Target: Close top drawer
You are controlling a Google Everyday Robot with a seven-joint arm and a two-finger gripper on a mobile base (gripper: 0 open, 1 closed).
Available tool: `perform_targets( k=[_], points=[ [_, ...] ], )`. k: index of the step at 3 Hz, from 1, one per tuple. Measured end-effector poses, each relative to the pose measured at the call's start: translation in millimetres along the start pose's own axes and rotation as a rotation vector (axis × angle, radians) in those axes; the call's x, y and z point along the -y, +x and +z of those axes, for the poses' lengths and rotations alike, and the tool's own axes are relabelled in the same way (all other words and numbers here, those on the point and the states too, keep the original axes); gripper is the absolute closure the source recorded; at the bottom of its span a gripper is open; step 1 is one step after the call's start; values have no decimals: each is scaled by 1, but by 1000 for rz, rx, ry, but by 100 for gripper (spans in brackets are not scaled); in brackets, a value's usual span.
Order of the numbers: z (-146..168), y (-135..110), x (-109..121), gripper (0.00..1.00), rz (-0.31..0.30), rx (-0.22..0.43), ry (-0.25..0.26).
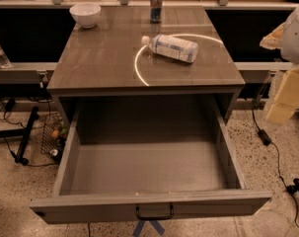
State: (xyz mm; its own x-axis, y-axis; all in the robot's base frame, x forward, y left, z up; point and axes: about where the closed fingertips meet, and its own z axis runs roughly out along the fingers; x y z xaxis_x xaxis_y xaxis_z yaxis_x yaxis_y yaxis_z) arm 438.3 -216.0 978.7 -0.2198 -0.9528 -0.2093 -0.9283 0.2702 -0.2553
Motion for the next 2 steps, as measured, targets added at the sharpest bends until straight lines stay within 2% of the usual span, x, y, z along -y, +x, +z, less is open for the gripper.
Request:
perform_targets(
  k=[2],
  points=[
    [9, 4, -6, 0, -26, -1, -3]
  ],
)
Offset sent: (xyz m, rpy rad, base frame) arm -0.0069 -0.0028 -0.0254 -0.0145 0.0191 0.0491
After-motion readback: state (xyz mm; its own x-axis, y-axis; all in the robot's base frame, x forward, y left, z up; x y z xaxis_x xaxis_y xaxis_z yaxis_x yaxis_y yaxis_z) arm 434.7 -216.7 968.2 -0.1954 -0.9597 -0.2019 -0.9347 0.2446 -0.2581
